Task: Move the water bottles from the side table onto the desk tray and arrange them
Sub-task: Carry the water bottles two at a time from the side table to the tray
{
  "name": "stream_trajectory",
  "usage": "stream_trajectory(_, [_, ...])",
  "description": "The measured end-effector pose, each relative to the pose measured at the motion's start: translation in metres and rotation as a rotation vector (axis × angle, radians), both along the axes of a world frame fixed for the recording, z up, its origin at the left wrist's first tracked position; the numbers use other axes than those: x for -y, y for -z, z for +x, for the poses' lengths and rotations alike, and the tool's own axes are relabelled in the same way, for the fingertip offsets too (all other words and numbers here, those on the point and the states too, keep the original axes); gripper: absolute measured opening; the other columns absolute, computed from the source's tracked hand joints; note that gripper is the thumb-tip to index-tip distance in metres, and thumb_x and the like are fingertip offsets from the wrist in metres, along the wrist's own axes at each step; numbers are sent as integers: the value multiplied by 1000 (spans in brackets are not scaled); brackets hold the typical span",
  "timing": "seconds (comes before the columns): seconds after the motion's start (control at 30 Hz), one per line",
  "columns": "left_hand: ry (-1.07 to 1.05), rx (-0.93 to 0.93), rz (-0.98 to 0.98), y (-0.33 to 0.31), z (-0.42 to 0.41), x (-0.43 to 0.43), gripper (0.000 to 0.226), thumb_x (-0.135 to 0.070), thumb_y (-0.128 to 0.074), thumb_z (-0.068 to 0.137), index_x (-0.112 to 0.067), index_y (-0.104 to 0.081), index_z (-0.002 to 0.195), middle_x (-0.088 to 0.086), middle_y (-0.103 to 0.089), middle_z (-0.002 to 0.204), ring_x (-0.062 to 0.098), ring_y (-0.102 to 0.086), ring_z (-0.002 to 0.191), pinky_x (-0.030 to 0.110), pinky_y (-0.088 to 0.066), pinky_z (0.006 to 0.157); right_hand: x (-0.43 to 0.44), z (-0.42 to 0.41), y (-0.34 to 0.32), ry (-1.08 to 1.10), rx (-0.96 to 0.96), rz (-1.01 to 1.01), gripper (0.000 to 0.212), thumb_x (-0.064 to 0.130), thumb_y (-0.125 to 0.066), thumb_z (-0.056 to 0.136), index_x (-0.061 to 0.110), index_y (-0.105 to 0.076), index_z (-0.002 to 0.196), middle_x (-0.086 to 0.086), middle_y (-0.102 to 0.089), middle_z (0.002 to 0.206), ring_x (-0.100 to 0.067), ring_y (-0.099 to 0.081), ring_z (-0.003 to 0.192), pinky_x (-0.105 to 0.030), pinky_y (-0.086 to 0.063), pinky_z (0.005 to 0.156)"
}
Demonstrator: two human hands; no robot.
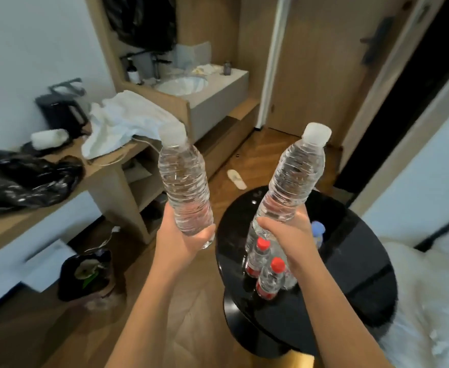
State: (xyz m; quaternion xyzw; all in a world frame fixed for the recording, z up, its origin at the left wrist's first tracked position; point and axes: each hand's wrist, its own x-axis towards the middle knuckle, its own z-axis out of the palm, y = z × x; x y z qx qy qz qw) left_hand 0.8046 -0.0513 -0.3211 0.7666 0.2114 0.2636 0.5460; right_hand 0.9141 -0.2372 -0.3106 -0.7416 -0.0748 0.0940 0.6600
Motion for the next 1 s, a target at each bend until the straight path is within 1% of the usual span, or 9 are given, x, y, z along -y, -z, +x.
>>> stream_trajectory(0.07, [-118, 5, 9, -2, -14, -4, 74, -30, -85, 66, -27, -46, 129, -11, -65, 111, 5, -63, 101, 33, -53, 88, -13, 7, -5, -147, 19, 37, 69, 19, -80, 65, 50, -51, 120, 18, -69, 106, 1, -65, 100, -21, -48, 82])
stream_trajectory(0.17, [-299, 0, 30, -3, -41, -6, 71, -28, -87, 66, -25, -49, 126, -12, -66, 109, 4, -64, 99, 32, -53, 85, -35, 10, -6, -375, 66, 77, 72, 8, -84, 71, 31, -49, 130, 10, -67, 117, -3, -63, 108, -25, -49, 92])
stream_trajectory(0.27, [-437, 9, 40, -6, -75, -2, 65, -32, -83, 66, -26, -52, 123, -9, -67, 107, 9, -66, 98, 38, -54, 85, -62, 0, -6, -494, 107, 100, 59, -4, -82, 71, 24, -55, 116, -2, -66, 108, -12, -66, 98, -18, -51, 79])
stream_trajectory(0.37, [-654, 27, 32, -11, -121, 8, 61, -30, -83, 65, -34, -52, 118, -16, -68, 102, 5, -66, 94, 30, -53, 81, -89, -24, -7, -690, 167, 124, 43, -13, -75, 70, 3, -58, 106, -15, -64, 93, -23, -66, 82, -27, -53, 72])
stream_trajectory(0.47, [-856, 23, 15, -15, -166, 15, 57, -27, -84, 64, -45, -52, 106, -28, -65, 96, -6, -64, 87, 20, -49, 74, -113, -56, -13, -836, 161, 137, 41, -12, -75, 67, -3, -55, 102, -11, -62, 78, -21, -63, 69, -31, -52, 61])
stream_trajectory(0.57, [-997, 41, 8, -21, -208, 22, 54, -25, -83, 65, -47, -50, 102, -35, -62, 95, -11, -62, 85, 17, -44, 71, -134, -92, -20, -939, 138, 121, 50, -4, -80, 66, 7, -56, 108, -4, -68, 87, -16, -67, 76, -29, -54, 69])
stream_trajectory(0.7, [-1164, 59, 56, -33, -266, 30, 59, -23, -83, 68, -34, -53, 117, -41, -57, 98, -15, -59, 88, 16, -44, 73, -158, -151, -27, -1046, 141, 107, 56, 6, -83, 68, 20, -52, 113, -1, -68, 100, -13, -67, 91, -32, -52, 81])
stream_trajectory(0.8, [-1286, 85, 65, -42, -313, 39, 59, -25, -84, 68, -46, -51, 112, -37, -60, 96, -12, -61, 87, 17, -46, 74, -175, -207, -34, -1118, 139, 93, 57, 13, -86, 68, 35, -50, 107, 12, -66, 98, 0, -63, 89, -22, -46, 75])
stream_trajectory(1.0, [-1508, 84, 99, -61, -406, 69, 63, -31, -84, 66, -63, -42, 100, -38, -60, 94, -15, -59, 87, 20, -46, 75, -196, -316, -43, -1259, 150, 97, 64, 19, -87, 68, 38, -46, 113, 19, -61, 98, 1, -59, 90, -14, -40, 66])
